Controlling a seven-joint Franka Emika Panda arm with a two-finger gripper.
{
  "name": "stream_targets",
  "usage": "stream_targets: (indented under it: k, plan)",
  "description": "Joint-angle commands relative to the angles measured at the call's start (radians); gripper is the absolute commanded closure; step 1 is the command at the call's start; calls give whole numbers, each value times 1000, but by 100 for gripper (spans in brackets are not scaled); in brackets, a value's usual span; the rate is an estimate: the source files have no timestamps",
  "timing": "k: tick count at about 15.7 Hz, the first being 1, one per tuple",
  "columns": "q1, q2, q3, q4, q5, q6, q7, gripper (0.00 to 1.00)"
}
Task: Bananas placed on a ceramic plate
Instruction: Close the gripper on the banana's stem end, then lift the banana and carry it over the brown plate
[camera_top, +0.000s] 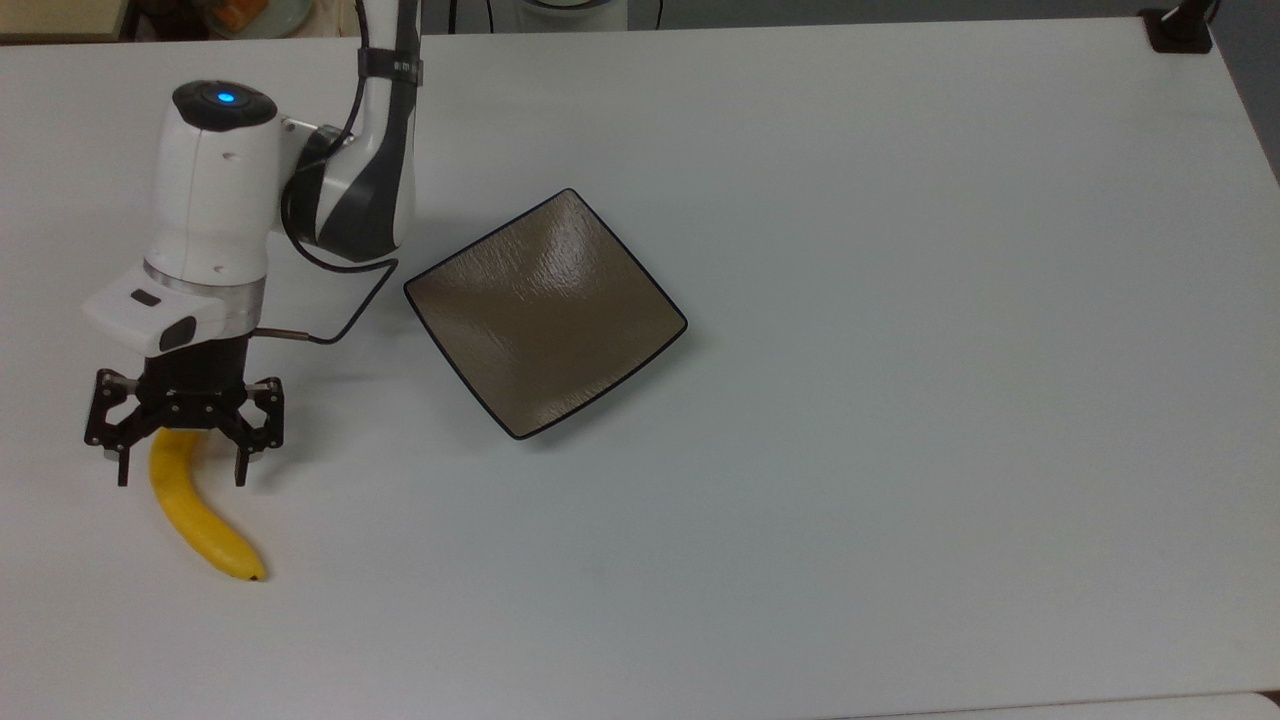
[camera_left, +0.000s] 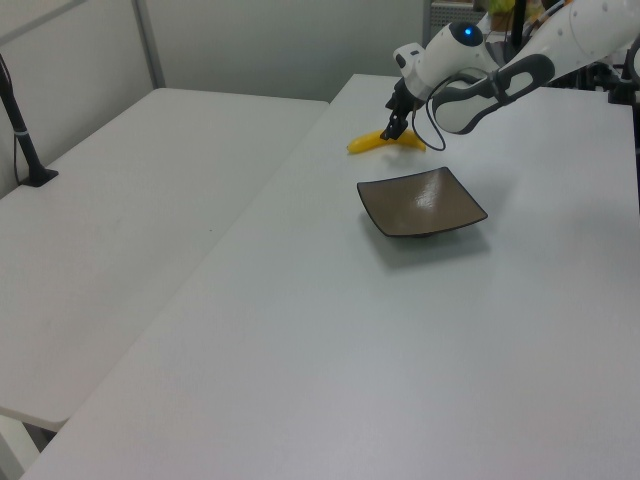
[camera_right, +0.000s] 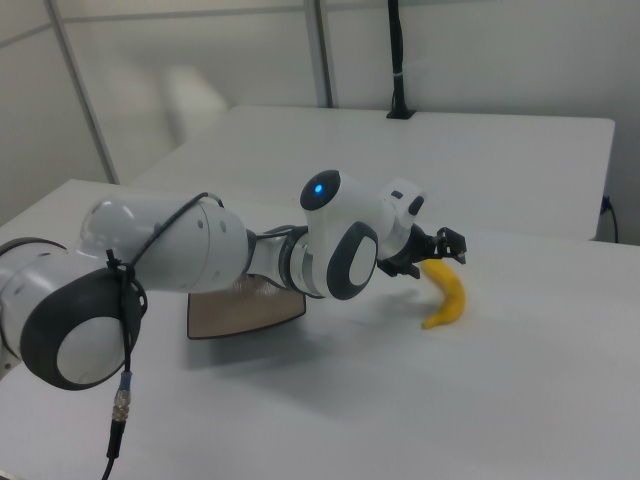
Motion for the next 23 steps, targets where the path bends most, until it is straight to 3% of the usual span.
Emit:
stream_targets:
  k: [1,11,12,15,17,19,23]
  plan:
    - [-14,41,15,42,-15,46,-13,0]
    - [-33,77,15,48,-13,49,-10,0]
    - [-36,77,15,48,-15,48,-10,4]
    - [-38,77,15,48,-13,48,-10,52]
    - [-38,80,15,45,-15,49,-13,70]
    - [-36,81,15,44,-16,49,-16,80]
    - [-36,81,19,41,-15,48,-26,82]
